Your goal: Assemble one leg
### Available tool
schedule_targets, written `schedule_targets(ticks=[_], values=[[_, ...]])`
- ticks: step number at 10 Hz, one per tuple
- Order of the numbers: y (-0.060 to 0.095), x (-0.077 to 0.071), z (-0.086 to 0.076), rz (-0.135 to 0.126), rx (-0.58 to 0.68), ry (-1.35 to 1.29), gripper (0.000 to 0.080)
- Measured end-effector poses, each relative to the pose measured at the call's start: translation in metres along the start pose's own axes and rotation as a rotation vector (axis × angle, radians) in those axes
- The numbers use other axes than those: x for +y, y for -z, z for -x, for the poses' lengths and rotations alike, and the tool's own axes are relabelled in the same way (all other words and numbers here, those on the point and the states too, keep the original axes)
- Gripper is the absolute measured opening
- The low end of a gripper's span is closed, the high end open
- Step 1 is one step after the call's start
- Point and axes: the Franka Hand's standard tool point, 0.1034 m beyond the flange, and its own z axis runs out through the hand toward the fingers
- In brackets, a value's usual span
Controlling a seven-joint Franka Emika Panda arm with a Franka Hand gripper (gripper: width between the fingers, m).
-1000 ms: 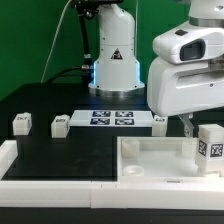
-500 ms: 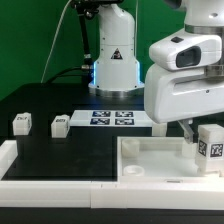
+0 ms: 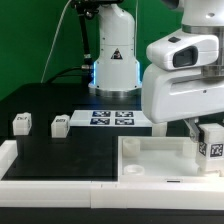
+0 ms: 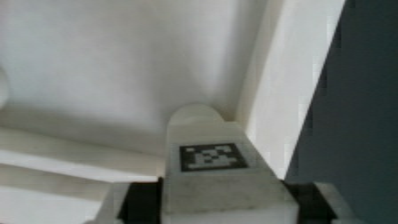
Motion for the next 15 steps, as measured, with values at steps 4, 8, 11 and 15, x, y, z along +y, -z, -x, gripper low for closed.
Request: schedule_targets(ticks=[4,8,11,15], values=[[-0.003,0.000,0.001,-0.016,0.018,-0.397,0.0294],[-0.004,-0.006,-0.002,-0.038,0.042,-0.992,0.0295],[-0.005,-0.010,-0.002,-0.031,0.034,-1.202,0.0295],[-0.003,-0.010,-0.002,-0.025,0.033,-0.986,0.0633]])
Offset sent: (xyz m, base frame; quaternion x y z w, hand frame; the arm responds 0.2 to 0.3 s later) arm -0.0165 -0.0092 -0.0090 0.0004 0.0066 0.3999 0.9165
